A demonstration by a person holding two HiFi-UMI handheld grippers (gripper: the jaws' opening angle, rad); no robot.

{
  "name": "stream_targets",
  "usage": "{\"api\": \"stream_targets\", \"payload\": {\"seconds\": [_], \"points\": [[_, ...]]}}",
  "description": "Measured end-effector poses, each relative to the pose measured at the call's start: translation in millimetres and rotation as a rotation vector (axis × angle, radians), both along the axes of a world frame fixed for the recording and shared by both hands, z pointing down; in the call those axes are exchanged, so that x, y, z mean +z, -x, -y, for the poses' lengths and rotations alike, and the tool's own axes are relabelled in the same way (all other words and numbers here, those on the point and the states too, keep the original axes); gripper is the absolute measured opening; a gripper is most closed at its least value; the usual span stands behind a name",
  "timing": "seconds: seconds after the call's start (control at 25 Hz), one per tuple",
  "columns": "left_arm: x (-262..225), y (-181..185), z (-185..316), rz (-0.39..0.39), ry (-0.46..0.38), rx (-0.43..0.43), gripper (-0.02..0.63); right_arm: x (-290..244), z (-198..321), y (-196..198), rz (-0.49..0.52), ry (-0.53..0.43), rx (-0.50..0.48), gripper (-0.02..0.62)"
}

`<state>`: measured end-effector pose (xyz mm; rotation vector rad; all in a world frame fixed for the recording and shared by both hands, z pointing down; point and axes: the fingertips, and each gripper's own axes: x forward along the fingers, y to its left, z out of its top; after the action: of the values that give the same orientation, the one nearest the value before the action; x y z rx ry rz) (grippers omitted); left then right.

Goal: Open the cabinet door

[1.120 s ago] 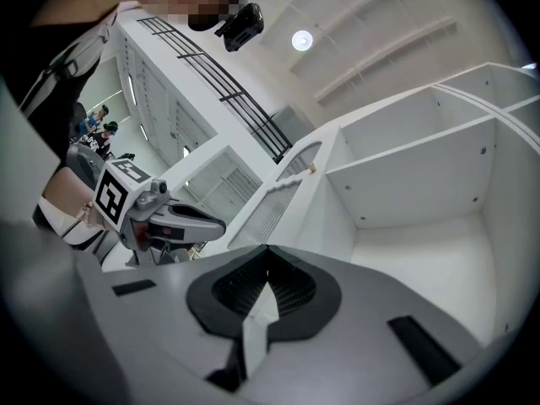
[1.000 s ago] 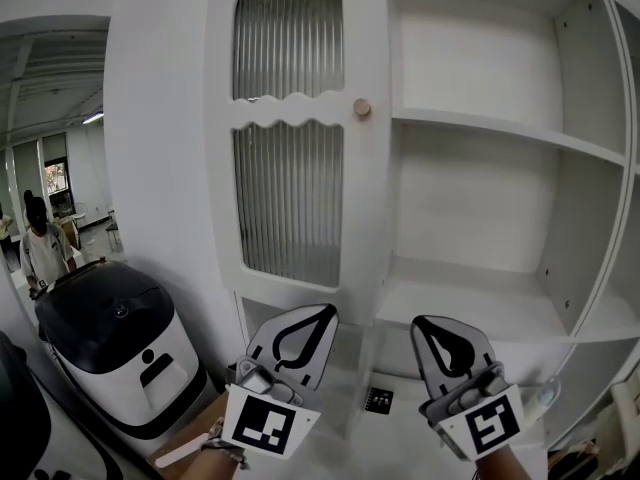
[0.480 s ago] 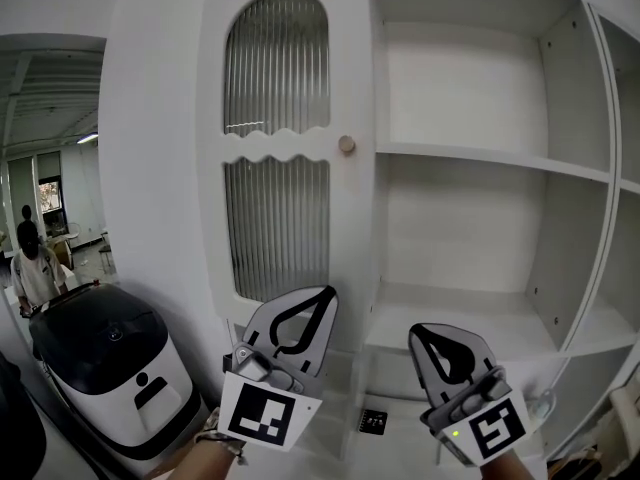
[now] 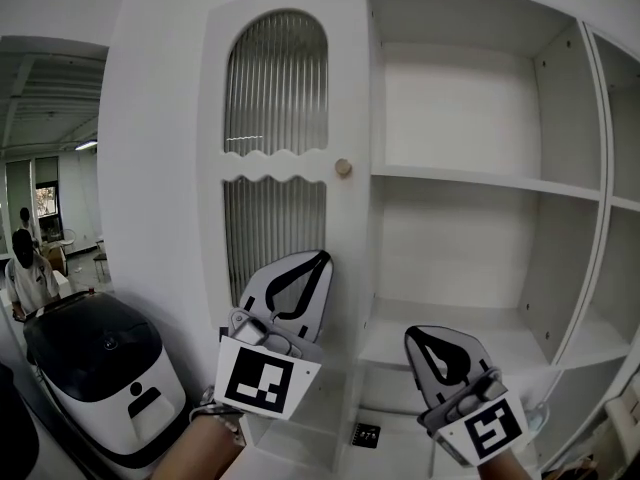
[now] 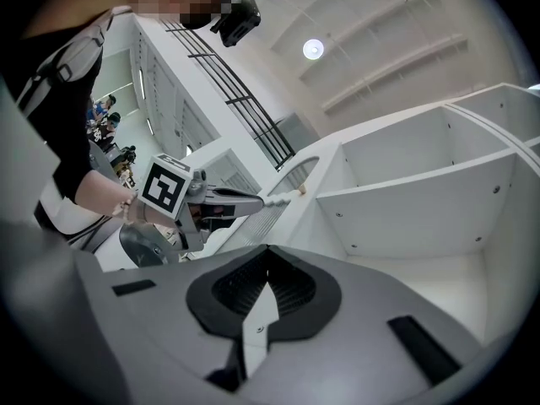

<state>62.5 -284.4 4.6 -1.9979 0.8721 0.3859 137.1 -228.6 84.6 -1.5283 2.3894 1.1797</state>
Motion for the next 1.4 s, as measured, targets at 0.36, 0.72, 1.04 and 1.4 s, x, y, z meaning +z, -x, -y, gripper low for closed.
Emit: {"api": "stream_targets", "payload": {"seconds": [0.36, 0.72, 1.04, 1.4], "points": [[-31, -10, 10, -0.013, -0.032, -0.008, 0.020, -13, 7, -1, -0.034, -0.007, 0.028, 0.002], [-67, -20, 27, -0.022, -0.071, -0.040, 0.066, -14, 4, 7, -0.044, -0.012, 0.012, 0.002], [-89, -27, 33, -0.039, -0.069, -0.059, 0.101, -14, 3, 1, -0.030, -0.004, 0.017, 0.002], [-102, -34, 39, -0.032, -0.075, -0.088, 0.109, -15, 1, 1, -0.025, -0.015, 0.002, 0.002]]}}
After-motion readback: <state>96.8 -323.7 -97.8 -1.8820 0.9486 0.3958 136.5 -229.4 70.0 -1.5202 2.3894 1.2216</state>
